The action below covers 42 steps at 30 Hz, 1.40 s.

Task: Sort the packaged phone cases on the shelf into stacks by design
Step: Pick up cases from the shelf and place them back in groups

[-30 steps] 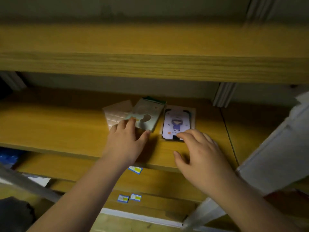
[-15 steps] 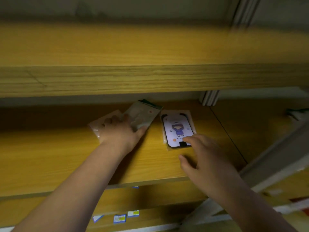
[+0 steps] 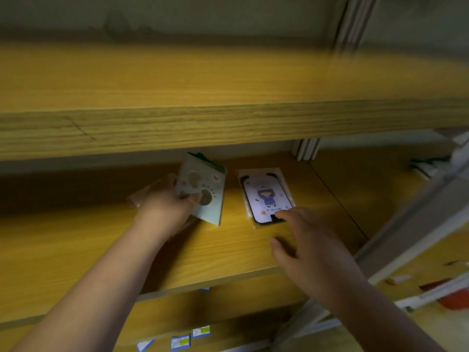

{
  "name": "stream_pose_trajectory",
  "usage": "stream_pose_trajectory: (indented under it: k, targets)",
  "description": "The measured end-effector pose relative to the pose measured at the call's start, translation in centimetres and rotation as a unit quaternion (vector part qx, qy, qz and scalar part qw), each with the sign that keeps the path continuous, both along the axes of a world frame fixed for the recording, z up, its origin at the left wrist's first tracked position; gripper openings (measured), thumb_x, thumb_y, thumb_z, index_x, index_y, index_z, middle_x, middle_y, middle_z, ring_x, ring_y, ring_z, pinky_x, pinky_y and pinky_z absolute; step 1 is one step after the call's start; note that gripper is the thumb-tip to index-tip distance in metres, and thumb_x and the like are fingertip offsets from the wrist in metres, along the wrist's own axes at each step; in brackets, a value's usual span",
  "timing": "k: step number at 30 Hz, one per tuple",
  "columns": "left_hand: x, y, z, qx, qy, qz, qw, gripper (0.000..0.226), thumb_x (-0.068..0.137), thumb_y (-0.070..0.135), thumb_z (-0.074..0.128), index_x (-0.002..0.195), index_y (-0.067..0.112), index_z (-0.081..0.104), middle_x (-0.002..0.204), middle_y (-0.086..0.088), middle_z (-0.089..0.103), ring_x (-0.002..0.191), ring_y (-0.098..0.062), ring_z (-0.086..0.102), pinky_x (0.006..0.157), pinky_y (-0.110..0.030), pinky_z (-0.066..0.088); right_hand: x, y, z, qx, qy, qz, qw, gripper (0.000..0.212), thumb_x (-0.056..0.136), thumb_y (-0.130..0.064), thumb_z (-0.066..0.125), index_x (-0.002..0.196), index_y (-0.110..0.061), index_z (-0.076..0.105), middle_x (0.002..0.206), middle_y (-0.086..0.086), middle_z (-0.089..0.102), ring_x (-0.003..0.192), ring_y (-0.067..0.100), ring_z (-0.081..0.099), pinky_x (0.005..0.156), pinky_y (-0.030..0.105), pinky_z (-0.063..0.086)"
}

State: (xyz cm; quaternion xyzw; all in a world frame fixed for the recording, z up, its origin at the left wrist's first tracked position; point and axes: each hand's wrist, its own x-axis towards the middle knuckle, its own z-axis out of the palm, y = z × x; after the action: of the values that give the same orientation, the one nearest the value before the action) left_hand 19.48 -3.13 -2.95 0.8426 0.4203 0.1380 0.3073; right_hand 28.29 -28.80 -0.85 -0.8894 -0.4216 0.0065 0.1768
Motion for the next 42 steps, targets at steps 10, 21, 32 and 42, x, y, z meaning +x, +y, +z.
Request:
stream_pose_trajectory:
  k: [10,21,32,42]
  targets:
    - [-5.9,-0.4,0.0,-0.223,-0.314,0.083,0.919,0.032,0.093,0.017,0.068,0.123,0.013,0.056,0.109,-0.010,0.071,0.090,-0.031,0.072,0.049,-0.032,0.056,-1.1,4.0,0.0,0.019,-0.011,0.036,0.999,0.049,0.093,-0.047,0.052,0.139,-0.029,0.045,0.130,-0.009,0.049,0.118,0.007,0.044,0.095,0.024,0.043]
    - [-14.0,-0.9,1.1,-0.259,-0.398,0.164,0.865,0.018,0.093,0.010,0.064,0.106,0.018,0.054,0.103,-0.008,0.070,0.081,-0.019,0.073,0.051,-0.027,0.058,-4.5,16.1,-1.7,-0.118,-0.005,0.028,0.993,0.088,0.080,-0.079,0.042,0.142,-0.016,0.040,0.139,0.016,0.051,0.126,0.035,0.047,0.100,0.042,0.038]
    - [-18.0,-1.1,0.7,-0.268,-0.432,0.205,0.836,0.024,0.091,0.016,0.067,0.110,0.023,0.056,0.098,-0.003,0.074,0.076,-0.016,0.076,0.052,-0.028,0.056,-5.0,17.0,-1.2,-0.133,0.008,0.003,0.991,0.108,0.054,-0.088,0.063,0.136,-0.020,0.044,0.138,0.013,0.050,0.125,0.032,0.047,0.098,0.039,0.042]
    - [-17.3,-0.3,-0.3,-0.296,-0.449,0.202,0.818,0.015,0.092,0.020,0.066,0.104,0.026,0.059,0.099,-0.004,0.072,0.077,-0.017,0.073,0.050,-0.028,0.056,-2.9,15.3,-1.5,0.024,0.290,0.007,0.957,0.053,0.059,-0.049,0.091,0.101,-0.025,0.070,0.098,-0.010,0.072,0.091,0.000,0.068,0.080,0.021,0.053]
